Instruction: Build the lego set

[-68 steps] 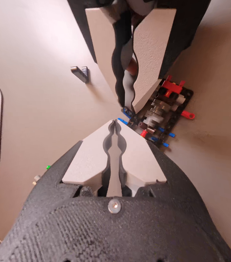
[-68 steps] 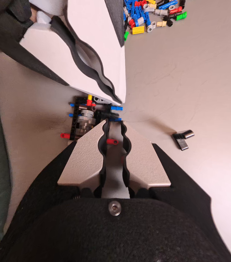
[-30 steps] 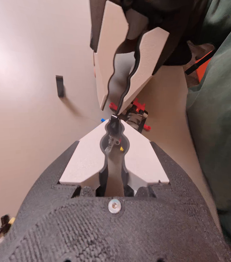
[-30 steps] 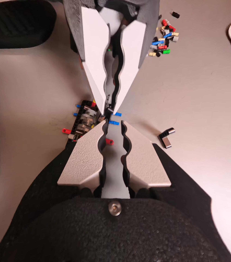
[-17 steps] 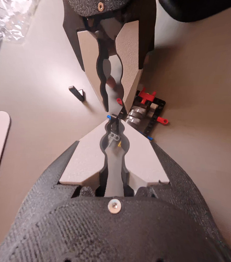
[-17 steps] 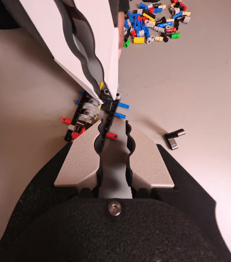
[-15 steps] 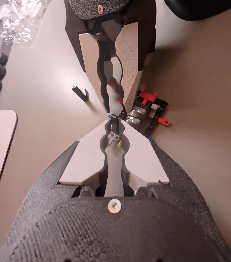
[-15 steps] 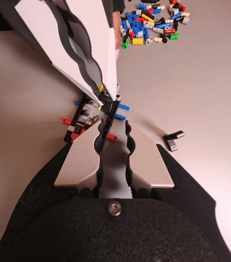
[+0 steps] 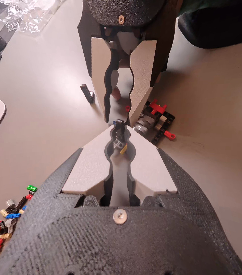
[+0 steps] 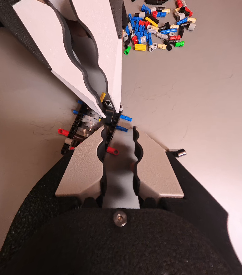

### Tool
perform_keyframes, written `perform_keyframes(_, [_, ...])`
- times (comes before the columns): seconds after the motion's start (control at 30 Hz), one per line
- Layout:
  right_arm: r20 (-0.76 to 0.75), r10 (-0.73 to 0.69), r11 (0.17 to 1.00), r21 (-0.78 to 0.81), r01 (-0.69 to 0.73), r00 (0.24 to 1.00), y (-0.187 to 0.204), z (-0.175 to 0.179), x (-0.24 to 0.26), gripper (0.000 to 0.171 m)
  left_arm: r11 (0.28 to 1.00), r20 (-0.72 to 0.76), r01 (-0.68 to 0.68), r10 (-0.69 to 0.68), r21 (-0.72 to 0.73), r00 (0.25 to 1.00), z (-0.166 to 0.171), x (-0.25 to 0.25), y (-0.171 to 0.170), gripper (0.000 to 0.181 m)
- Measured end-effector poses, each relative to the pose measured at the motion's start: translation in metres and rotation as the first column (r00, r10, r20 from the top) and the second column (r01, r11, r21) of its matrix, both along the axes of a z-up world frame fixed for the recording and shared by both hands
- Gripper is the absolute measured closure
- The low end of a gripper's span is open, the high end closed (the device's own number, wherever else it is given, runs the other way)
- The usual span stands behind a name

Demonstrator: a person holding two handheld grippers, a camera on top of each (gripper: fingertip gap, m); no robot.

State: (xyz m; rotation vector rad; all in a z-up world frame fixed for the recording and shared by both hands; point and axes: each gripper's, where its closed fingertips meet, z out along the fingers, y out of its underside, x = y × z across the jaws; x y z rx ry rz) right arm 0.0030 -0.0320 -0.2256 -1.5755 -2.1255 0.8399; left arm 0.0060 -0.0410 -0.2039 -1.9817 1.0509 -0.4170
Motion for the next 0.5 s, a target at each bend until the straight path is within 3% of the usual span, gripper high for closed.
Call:
perform_keyframes(0.17, [0.01, -0.004, 0.999, -0.043, 0.005, 1.0, 0.0025, 0.0017, -0.0012, 0.131, 0.999, 0.049, -0.028, 0.027, 0.021, 0.998, 0.0006, 0.0029, 0.0005, 0.172])
perform_keyframes(0.5, [0.052, -0.012, 1.0, -0.021, 0.013, 0.999, -0.0007, -0.0012, -0.0026, 0.136, 0.999, 0.112, -0.042, 0.043, -0.01, 0.993, -0.0003, 0.003, 0.0011, 0.172])
